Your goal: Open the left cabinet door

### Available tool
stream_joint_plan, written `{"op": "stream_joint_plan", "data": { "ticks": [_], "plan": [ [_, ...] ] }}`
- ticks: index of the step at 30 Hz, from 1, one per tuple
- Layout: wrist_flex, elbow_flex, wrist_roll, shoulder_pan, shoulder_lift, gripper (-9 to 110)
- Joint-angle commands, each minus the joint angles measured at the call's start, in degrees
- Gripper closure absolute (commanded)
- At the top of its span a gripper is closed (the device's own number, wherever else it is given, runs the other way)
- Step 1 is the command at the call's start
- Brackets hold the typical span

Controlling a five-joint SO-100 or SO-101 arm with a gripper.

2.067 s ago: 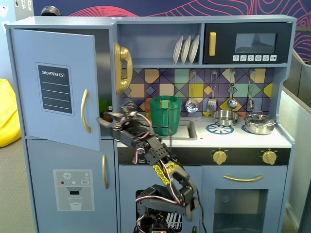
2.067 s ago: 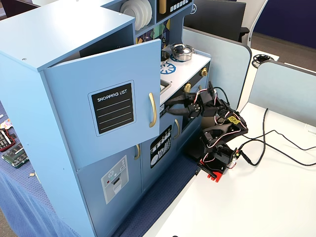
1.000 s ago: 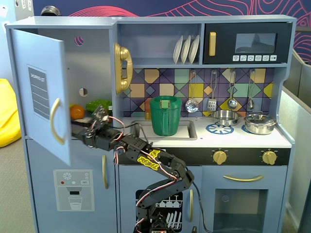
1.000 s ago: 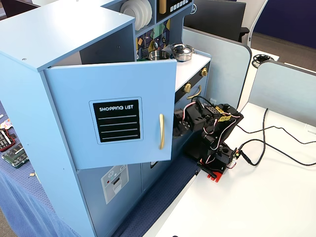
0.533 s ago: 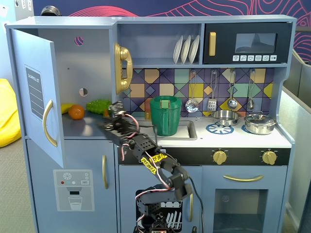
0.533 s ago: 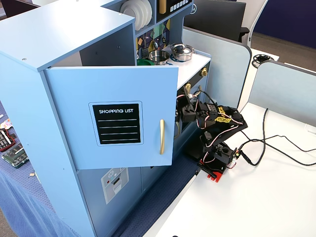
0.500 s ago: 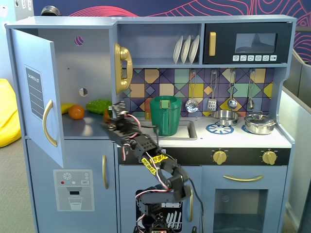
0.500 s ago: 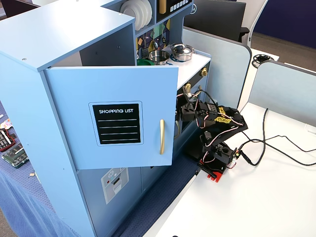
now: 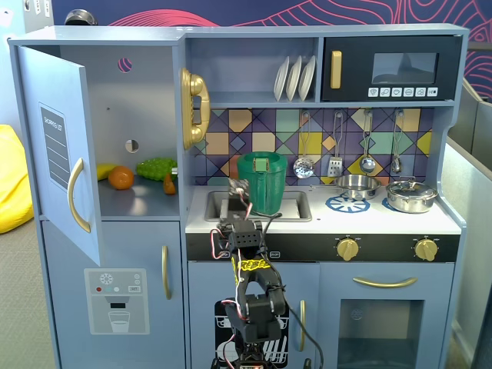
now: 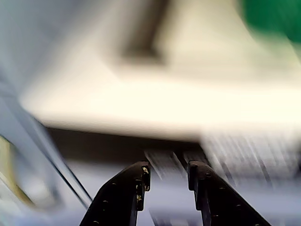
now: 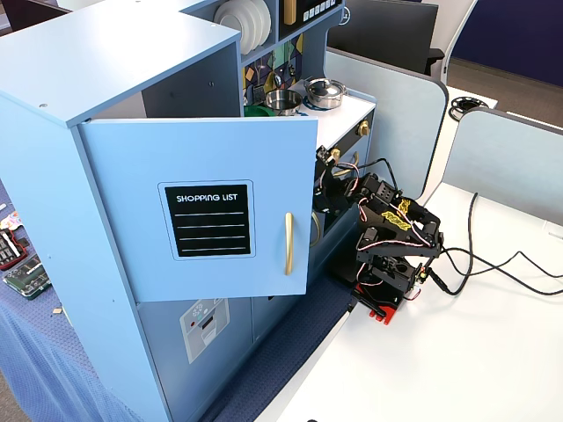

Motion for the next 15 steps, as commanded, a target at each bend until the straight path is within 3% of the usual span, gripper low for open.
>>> {"op": "stream_joint_plan", "data": {
  "ticks": [1, 5, 15],
  "plan": [
    [11.6, 1.93, 1.41, 4.31, 1.67, 101],
    [12.66, 8.35, 1.49, 6.86, 2.37, 101],
    [-0.18, 23.64, 2.81, 7.56, 3.43, 101]
  ]
}}
